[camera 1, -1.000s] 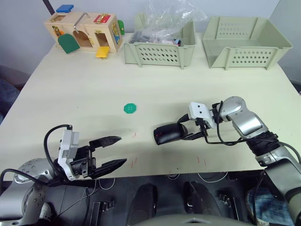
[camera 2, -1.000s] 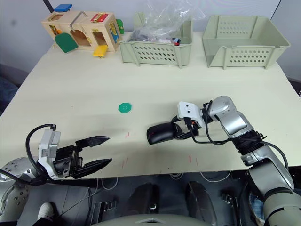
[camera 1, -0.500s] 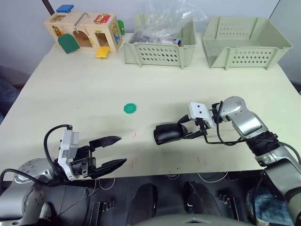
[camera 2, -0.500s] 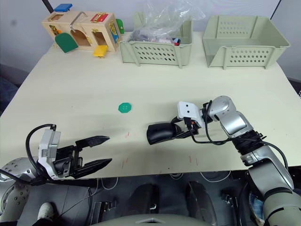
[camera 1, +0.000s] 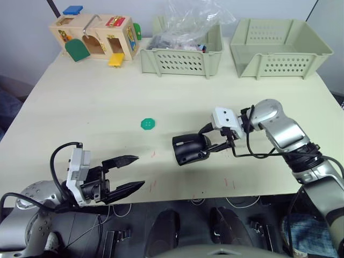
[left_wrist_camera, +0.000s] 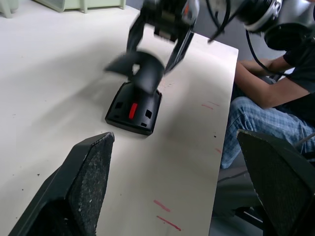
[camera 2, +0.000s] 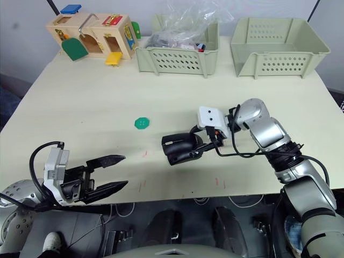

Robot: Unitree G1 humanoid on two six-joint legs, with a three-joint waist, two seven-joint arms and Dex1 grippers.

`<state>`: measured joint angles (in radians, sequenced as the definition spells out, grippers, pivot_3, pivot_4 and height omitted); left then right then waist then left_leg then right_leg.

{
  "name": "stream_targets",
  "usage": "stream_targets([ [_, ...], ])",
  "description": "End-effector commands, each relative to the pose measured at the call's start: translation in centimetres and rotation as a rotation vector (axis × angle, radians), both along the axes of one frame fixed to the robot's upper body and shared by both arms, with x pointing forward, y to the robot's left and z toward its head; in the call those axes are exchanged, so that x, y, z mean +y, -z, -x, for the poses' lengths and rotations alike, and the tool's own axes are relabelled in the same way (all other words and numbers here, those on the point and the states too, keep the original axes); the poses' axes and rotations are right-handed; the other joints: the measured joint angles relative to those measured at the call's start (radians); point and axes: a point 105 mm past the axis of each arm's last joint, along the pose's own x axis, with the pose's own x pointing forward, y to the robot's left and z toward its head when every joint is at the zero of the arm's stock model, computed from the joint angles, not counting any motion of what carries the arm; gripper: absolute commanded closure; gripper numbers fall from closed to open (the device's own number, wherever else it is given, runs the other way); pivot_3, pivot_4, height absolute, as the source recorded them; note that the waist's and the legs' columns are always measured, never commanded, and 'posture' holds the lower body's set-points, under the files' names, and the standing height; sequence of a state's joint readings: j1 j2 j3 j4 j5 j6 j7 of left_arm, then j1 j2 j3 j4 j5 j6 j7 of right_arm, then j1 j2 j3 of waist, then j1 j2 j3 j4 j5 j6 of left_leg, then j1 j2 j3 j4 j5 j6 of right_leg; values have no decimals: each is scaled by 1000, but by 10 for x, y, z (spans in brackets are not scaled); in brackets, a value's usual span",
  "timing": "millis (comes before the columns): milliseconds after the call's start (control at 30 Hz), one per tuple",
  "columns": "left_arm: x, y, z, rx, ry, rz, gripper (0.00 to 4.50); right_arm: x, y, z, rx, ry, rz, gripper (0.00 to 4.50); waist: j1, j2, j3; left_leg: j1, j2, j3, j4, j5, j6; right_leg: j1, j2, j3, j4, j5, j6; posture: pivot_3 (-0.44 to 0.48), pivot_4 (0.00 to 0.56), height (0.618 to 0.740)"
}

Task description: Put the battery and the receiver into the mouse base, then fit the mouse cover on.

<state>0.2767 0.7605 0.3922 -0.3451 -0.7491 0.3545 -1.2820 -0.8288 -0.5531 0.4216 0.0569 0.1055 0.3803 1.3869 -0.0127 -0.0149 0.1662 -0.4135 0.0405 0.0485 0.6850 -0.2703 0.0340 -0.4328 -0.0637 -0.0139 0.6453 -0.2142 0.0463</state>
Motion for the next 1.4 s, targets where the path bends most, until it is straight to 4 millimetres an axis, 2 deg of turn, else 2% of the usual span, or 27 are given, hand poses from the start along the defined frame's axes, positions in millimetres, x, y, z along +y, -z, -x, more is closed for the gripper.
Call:
stream_targets([
  [33,0,-8,0,-46,7,-12,233,5,-12,6,30,39,136,1612,0,0,0,0,0,0,0,0,0,0,0,0,0,0,0,0,150,740],
  [167,0,-8,0,-47,5,-12,233,10,-16,16,50,1,207,1612,0,0,0,0,0,-1,0,0,0,0,0,0,0,0,0,0,150,740],
  [433,-2,-8,1,-51,2,-9,233,7,1,2,5,77,310,1612,-1,0,0,0,0,0,0,0,0,0,0,0,0,0,0,0,150,740],
  [567,-2,-8,2,-50,0,-9,233,7,4,-4,-7,106,319,1612,-1,0,0,0,0,0,0,0,0,0,0,0,0,0,0,0,150,740],
  [1067,0,-8,2,-45,-1,-13,233,2,15,-1,23,120,385,1612,-1,0,0,0,0,0,0,0,0,0,0,0,0,0,0,0,150,740],
  [1400,0,-7,2,-42,-8,-11,233,12,11,-5,3,106,390,1612,-1,0,0,0,0,0,0,0,0,0,0,0,0,0,0,0,150,740],
])
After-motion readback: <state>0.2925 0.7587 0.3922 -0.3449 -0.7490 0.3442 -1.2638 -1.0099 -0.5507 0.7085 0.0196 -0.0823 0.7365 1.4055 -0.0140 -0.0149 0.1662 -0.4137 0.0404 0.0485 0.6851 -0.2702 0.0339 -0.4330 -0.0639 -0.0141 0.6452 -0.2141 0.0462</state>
